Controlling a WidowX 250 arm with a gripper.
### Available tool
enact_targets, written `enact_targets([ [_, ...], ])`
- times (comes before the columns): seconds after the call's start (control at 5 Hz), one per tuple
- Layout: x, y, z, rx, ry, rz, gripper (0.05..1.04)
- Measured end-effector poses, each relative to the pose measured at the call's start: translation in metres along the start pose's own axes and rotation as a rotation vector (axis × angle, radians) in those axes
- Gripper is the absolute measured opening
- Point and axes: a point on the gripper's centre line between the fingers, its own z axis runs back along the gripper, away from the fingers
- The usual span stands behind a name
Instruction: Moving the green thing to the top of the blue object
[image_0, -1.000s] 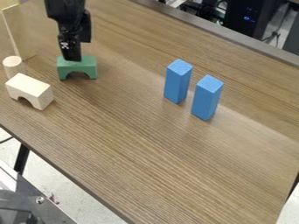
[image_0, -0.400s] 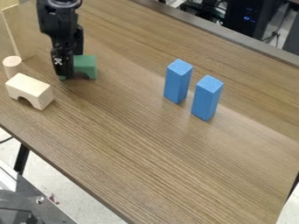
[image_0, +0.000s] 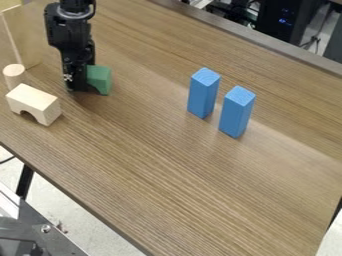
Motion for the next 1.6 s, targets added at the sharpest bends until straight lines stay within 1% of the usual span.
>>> enact_targets([
  [0.2, -0.007, 0.006, 0.002, 0.041, 0.045, -0.024, 0.593],
  [0.6, -0.022, 0.007, 0.069, 0.024, 0.156, -0.104, 0.593],
  [0.8, -0.032, 0.008, 0.094, 0.022, 0.193, -0.178, 0.593],
  [1.0, -0.047, 0.015, 0.108, 0.022, 0.205, -0.28, 0.593],
  [1.2, -0.063, 0.017, 0.116, -0.031, 0.204, -0.373, 0.592],
  [1.4, -0.077, 0.026, 0.123, -0.065, 0.2, -0.437, 0.593],
  [1.6, -0.084, 0.033, 0.128, -0.073, 0.2, -0.469, 0.592],
])
